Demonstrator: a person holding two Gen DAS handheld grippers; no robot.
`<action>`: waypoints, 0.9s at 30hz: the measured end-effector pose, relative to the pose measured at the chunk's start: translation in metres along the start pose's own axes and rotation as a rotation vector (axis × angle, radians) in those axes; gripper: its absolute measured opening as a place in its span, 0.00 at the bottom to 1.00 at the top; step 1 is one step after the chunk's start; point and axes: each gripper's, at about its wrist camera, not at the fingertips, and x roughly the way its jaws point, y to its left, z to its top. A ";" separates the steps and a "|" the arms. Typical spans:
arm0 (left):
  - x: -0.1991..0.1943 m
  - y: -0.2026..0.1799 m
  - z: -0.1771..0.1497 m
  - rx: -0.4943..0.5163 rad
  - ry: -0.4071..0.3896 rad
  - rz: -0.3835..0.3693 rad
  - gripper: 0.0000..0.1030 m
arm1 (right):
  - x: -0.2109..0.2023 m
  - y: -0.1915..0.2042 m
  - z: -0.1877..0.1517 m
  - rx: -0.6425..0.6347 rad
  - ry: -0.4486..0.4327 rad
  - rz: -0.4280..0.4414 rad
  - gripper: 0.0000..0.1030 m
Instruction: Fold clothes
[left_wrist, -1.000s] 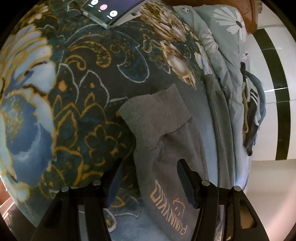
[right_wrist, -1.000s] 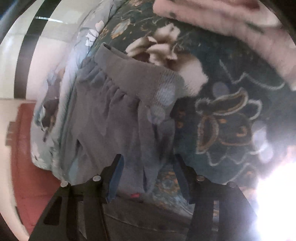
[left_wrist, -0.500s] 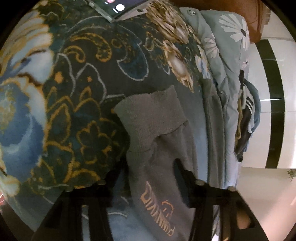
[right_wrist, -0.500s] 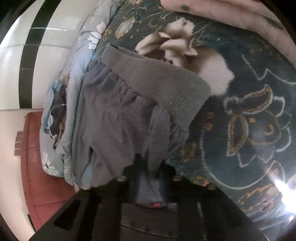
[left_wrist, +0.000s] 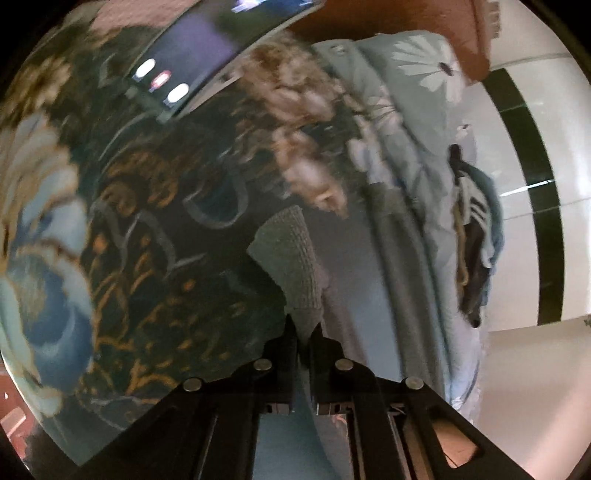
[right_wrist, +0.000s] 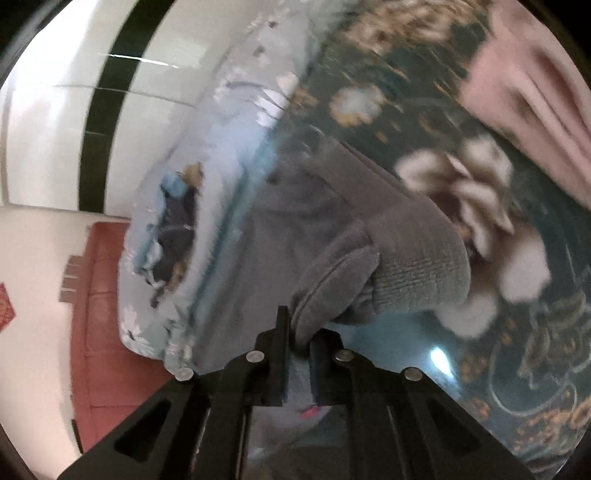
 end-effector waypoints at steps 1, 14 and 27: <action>-0.002 -0.007 0.004 0.006 0.002 -0.003 0.05 | 0.000 0.007 0.006 -0.006 -0.008 0.011 0.08; 0.009 -0.113 0.055 0.006 0.007 0.095 0.05 | 0.002 0.046 0.061 -0.046 -0.049 0.117 0.08; 0.169 -0.216 0.119 0.084 0.110 0.275 0.05 | 0.082 0.073 0.134 -0.074 -0.026 -0.011 0.08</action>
